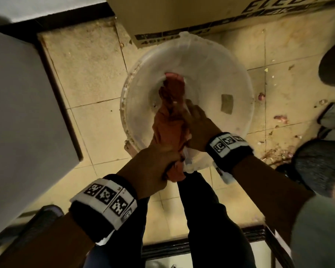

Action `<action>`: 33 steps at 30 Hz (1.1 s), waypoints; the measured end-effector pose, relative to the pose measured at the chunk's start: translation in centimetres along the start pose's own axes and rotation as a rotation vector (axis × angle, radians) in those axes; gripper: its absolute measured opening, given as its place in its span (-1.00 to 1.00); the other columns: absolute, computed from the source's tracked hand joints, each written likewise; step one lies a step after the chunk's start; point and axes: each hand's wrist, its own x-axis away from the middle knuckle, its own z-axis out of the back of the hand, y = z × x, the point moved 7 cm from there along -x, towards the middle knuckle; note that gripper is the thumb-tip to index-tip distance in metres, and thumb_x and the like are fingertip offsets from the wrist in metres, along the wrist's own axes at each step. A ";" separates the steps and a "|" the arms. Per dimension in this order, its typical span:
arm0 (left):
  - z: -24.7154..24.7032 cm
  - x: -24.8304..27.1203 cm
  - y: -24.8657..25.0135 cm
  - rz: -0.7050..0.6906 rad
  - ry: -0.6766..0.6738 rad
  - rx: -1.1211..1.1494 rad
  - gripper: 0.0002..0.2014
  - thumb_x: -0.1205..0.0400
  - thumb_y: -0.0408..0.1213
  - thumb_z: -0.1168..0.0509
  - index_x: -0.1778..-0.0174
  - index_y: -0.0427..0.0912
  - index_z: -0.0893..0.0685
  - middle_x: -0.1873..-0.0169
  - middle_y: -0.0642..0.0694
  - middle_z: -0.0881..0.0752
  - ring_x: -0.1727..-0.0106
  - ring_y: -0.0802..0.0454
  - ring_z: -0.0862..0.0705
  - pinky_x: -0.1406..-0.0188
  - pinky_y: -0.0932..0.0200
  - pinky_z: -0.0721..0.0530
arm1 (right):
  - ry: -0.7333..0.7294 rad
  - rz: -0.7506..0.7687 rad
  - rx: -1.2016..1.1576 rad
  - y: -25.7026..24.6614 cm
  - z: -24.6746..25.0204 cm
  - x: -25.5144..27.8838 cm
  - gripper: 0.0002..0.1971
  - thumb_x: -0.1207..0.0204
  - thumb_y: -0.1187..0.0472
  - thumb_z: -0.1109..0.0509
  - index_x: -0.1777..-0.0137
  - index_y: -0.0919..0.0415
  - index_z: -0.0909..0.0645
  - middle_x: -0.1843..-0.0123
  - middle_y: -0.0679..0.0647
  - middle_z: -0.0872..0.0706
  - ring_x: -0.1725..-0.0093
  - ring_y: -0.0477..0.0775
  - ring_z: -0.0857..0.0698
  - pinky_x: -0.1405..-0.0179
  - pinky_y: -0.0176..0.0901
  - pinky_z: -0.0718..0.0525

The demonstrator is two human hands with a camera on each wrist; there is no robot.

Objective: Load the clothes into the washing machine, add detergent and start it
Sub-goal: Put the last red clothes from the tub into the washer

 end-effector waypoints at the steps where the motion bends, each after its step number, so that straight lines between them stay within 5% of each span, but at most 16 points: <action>1: 0.0 0.3 1.0 -0.035 -0.041 -0.068 -0.72 -0.48 -0.24 -0.29 -0.08 -0.18 -0.72 -0.07 -0.23 -0.73 -0.07 -0.26 -0.72 -0.08 -0.25 -0.72 | -0.037 0.040 0.100 -0.1 -1.8 -1.1 0.17 -0.29 -0.18 -0.51 -0.65 -0.18 0.32 -0.73 0.13 0.21 -0.69 0.38 0.07 -0.56 0.44 -0.20; 2: 0.1 0.8 1.8 -0.039 -0.089 -0.140 -0.57 -0.50 -0.21 -0.25 -0.22 -0.35 -0.69 -0.23 -0.41 -0.66 -0.22 -0.34 -0.66 -0.28 -0.30 -0.61 | -0.075 0.067 0.189 -0.3 -3.6 -2.0 0.22 -0.23 -0.27 -0.52 -0.64 -0.20 0.35 -0.72 0.09 0.27 -0.69 0.39 0.12 -0.54 0.50 -0.17; 4: 0.6 1.9 3.6 -0.102 -0.118 -0.209 -0.51 -0.37 -0.30 -0.42 -0.15 -0.56 -0.67 -0.15 -0.61 -0.64 -0.13 -0.50 -0.69 -0.09 -0.39 -0.68 | -0.117 0.097 0.285 -1.3 -5.7 -3.3 0.15 -0.31 -0.21 -0.52 -0.66 -0.15 0.29 -0.72 0.07 0.31 -0.69 0.35 0.19 -0.54 0.50 -0.14; 6: 0.6 3.7 4.0 -0.152 -0.062 -0.199 -0.68 -0.20 -0.39 -0.55 0.17 -0.43 -0.75 0.23 -0.40 -0.77 0.26 -0.25 -0.78 0.40 -0.07 -0.78 | -0.105 0.092 0.233 -2.4 -5.8 -4.3 -0.09 -0.50 -0.13 -0.37 -0.68 -0.15 0.16 -0.72 0.06 0.29 -0.69 0.32 0.21 -0.55 0.45 -0.12; 8: 0.8 5.5 3.6 -0.192 0.014 -0.135 -0.81 -0.34 -0.26 -0.37 0.19 -0.26 -0.69 0.26 -0.20 -0.75 0.24 -0.01 -0.68 0.41 0.05 -0.74 | -0.156 0.064 0.204 -2.5 -6.3 -5.2 -0.30 -0.57 -0.11 -0.28 -0.66 -0.12 -0.08 -0.74 0.03 0.11 -0.70 0.30 0.13 -0.56 0.40 -0.15; 10: 0.7 6.7 3.1 -0.186 0.067 -0.100 -0.81 -0.40 -0.16 -0.22 0.12 -0.10 -0.54 0.18 0.00 -0.64 0.20 0.16 -0.51 0.28 0.17 -0.63 | -0.175 0.042 0.139 -2.6 -5.9 -4.9 -0.45 -0.57 0.00 -0.33 -0.56 -0.01 -0.38 -0.65 0.10 -0.28 -0.66 0.29 -0.16 -0.54 0.29 -0.33; 13: 1.6 8.0 0.9 -0.035 0.248 -0.094 -0.82 -0.51 -0.12 -0.17 0.05 -0.10 -0.53 0.07 0.01 -0.62 0.14 0.16 -0.51 0.16 0.29 -0.53 | 0.012 -0.112 -0.088 -1.0 -2.7 -2.3 -0.52 -0.41 0.14 -0.50 -0.35 0.15 -0.58 -0.31 0.26 -0.67 -0.30 0.32 -0.63 -0.23 0.03 -0.58; 15: 2.7 8.4 -1.3 0.152 0.425 -0.060 -0.84 -0.53 -0.13 -0.11 0.07 -0.08 -0.50 0.17 -0.08 -0.63 0.19 -0.01 -0.55 0.23 0.28 -0.51 | 0.200 -0.263 -0.246 1.1 0.3 0.5 -0.66 -0.45 -0.01 -0.38 -0.16 0.12 -0.63 -0.19 0.25 -0.73 -0.17 0.35 -0.69 -0.08 0.01 -0.60; 18: 3.0 8.1 -4.8 0.457 0.581 0.122 -0.93 -0.46 -0.26 -0.20 0.16 -0.06 -0.49 0.25 -0.01 -0.53 0.24 -0.17 -0.57 0.29 0.16 -0.40 | 0.429 -0.408 -0.475 2.6 3.4 5.1 -0.73 -0.48 0.04 -0.32 -0.11 0.13 -0.60 -0.12 0.24 -0.74 -0.08 0.30 -0.69 0.04 -0.12 -0.54; 21: 1.8 6.3 -5.1 0.487 0.680 0.627 -0.69 -0.24 -0.20 -0.40 0.15 0.21 -0.58 0.24 0.05 -0.59 0.13 -0.16 -0.65 0.07 -0.18 -0.71 | 0.555 -0.349 -0.649 0.2 4.9 9.3 -0.67 -0.24 -0.03 -0.28 0.07 0.13 -0.61 0.19 0.12 -0.75 0.15 0.20 -0.69 0.26 -0.18 -0.55; 23: 0.5 4.5 -2.8 0.385 0.575 0.862 -0.32 -0.17 -0.09 -0.54 -0.16 0.51 -0.50 -0.12 0.08 -0.64 -0.23 -0.08 -0.66 -0.22 -0.21 -0.68 | 0.496 -0.219 -0.728 -3.2 4.4 11.0 -0.63 -0.16 -0.02 -0.29 0.11 0.19 -0.64 0.22 0.18 -0.74 0.18 0.23 -0.73 0.25 -0.08 -0.67; 25: -0.5 3.2 0.0 0.294 0.403 0.918 0.12 -0.10 -0.06 -0.67 -0.55 0.28 -0.21 -0.49 0.00 -0.44 -0.49 0.04 -0.49 -0.37 0.02 -0.59 | 0.333 -0.110 -0.867 -6.5 2.8 12.1 -0.57 -0.23 0.13 -0.34 -0.08 0.30 -0.66 0.14 0.24 -0.76 0.21 0.15 -0.75 0.28 -0.07 -0.70; 27: -0.4 3.5 0.6 0.261 0.350 0.940 0.19 -0.08 -0.18 -0.70 -0.60 -0.07 -0.18 -0.49 -0.09 -0.48 -0.48 -0.02 -0.52 -0.40 -0.05 -0.56 | 0.216 -0.102 -1.174 -8.5 1.4 13.6 -0.65 -0.34 0.42 -0.29 -0.14 0.49 -0.61 0.18 0.44 -0.71 0.32 0.30 -0.70 0.37 -0.22 -0.59; 29: 0.6 4.9 0.0 0.276 0.353 0.876 0.06 -0.11 -0.09 -0.71 -0.53 -0.13 -0.36 -0.42 -0.12 -0.58 -0.44 -0.13 -0.57 -0.43 -0.28 -0.48 | 0.102 -0.063 -1.362 -9.6 0.1 15.0 -0.56 -0.19 0.49 -0.23 -0.11 0.56 -0.61 0.05 0.55 -0.69 0.13 0.50 -0.69 0.14 -0.01 -0.67; 31: 1.5 6.2 0.0 0.304 0.347 0.796 -0.02 -0.12 0.16 -0.67 -0.46 -0.04 -0.49 -0.35 -0.05 -0.66 -0.39 -0.11 -0.61 -0.44 -0.30 -0.47 | 0.093 0.041 -1.331 -10.8 -0.2 15.8 -0.44 -0.08 0.44 -0.21 -0.15 0.36 -0.67 -0.15 0.31 -0.72 -0.22 0.38 -0.67 -0.27 0.26 -0.63; 33: 2.3 6.9 0.8 0.319 0.363 0.725 -0.12 -0.16 0.19 -0.62 -0.40 0.00 -0.55 -0.27 0.05 -0.70 -0.34 0.02 -0.65 -0.43 -0.20 -0.51 | 0.273 0.136 -1.082 -11.1 0.7 16.5 -0.43 -0.13 0.46 -0.22 -0.18 0.16 -0.67 -0.26 0.08 -0.69 -0.30 0.13 -0.65 -0.41 0.06 -0.57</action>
